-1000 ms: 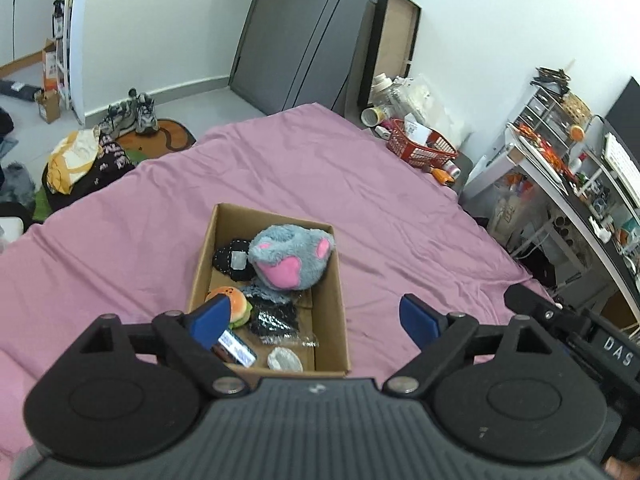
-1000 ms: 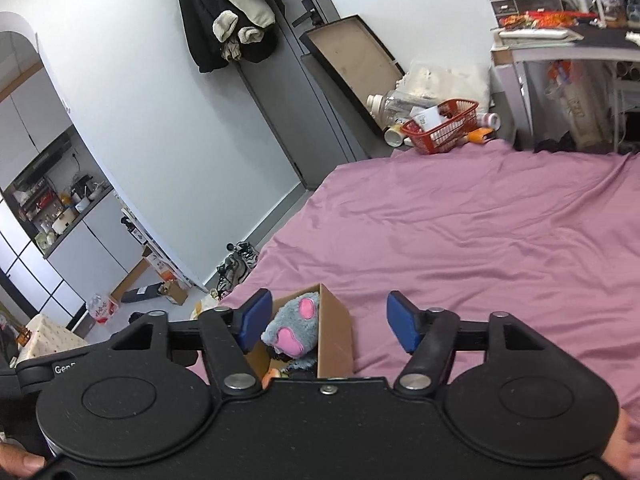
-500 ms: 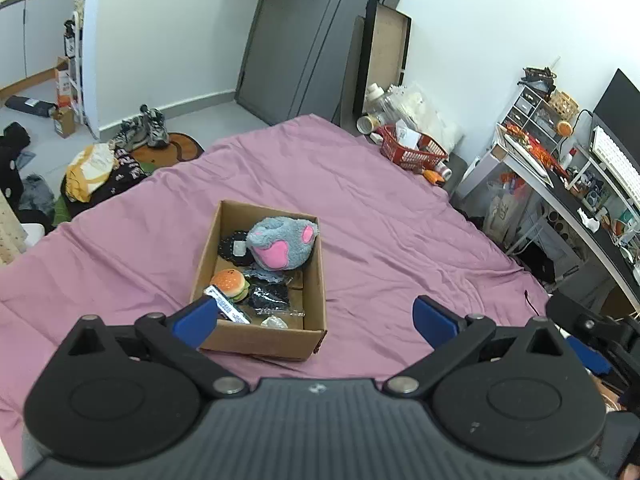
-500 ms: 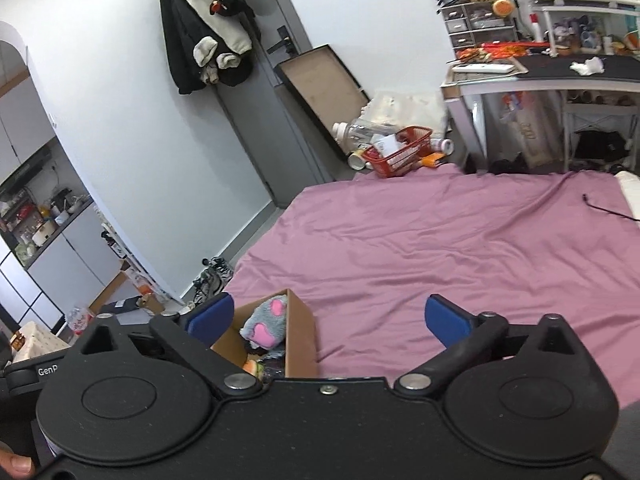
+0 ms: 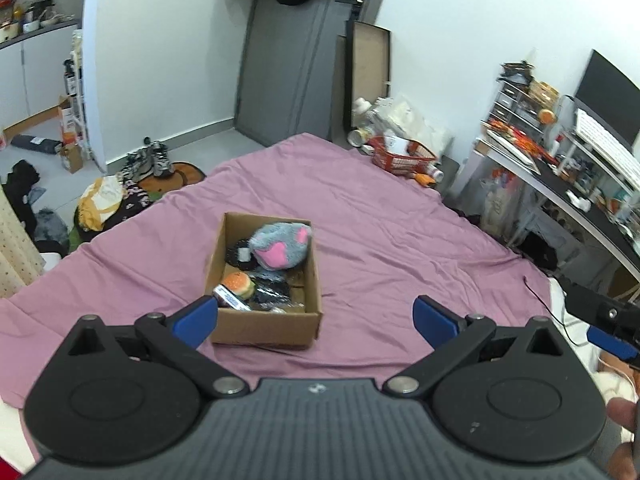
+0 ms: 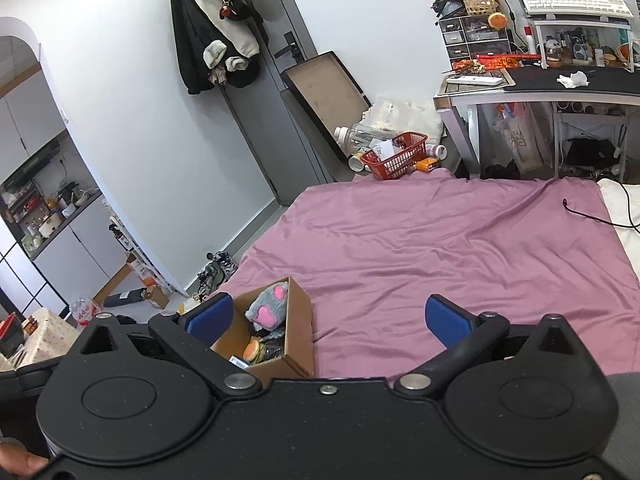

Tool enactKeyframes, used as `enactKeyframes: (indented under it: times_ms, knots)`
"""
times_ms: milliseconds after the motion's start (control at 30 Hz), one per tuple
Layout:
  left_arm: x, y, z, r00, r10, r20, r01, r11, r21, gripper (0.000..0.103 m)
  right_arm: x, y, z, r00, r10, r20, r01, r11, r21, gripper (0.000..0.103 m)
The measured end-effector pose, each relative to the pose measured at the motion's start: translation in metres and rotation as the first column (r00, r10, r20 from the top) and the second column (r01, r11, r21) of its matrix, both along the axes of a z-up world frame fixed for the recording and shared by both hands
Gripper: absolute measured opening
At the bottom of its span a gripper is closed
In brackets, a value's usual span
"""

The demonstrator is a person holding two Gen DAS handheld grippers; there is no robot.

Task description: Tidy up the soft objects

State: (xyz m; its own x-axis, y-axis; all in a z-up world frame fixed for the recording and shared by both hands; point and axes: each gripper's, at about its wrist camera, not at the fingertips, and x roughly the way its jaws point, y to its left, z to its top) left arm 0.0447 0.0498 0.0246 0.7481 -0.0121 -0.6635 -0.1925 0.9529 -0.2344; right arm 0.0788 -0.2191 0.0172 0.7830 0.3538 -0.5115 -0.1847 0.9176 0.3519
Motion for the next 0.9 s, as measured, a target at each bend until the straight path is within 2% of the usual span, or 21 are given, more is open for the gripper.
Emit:
enactKeyframes:
  times_ms: [100, 433, 700, 900]
  knots:
    - [-0.008, -0.005, 0.000, 1.000, 0.001, -0.006, -0.001, 1.000, 0.004, 0.103, -0.009, -0.005, -0.001, 1.000, 0.001, -0.003, -0.001, 1.000, -0.018, 0.103]
    - [-0.030, -0.027, -0.001, 0.999, -0.007, -0.043, 0.013, 0.992, 0.124, 0.103, -0.031, -0.009, -0.005, 0.998, 0.046, -0.042, -0.049, 0.996, -0.071, 0.103]
    - [-0.043, -0.040, 0.002, 0.999, -0.016, -0.037, 0.023, 0.981, 0.194, 0.103, -0.038, -0.010, -0.013, 0.996, 0.058, -0.069, -0.065, 0.993, -0.101, 0.103]
    - [-0.045, -0.045, -0.001, 0.999, -0.015, -0.050, 0.026, 0.976, 0.218, 0.103, -0.042, -0.006, -0.014, 0.995, 0.062, -0.076, -0.073, 0.985, -0.153, 0.103]
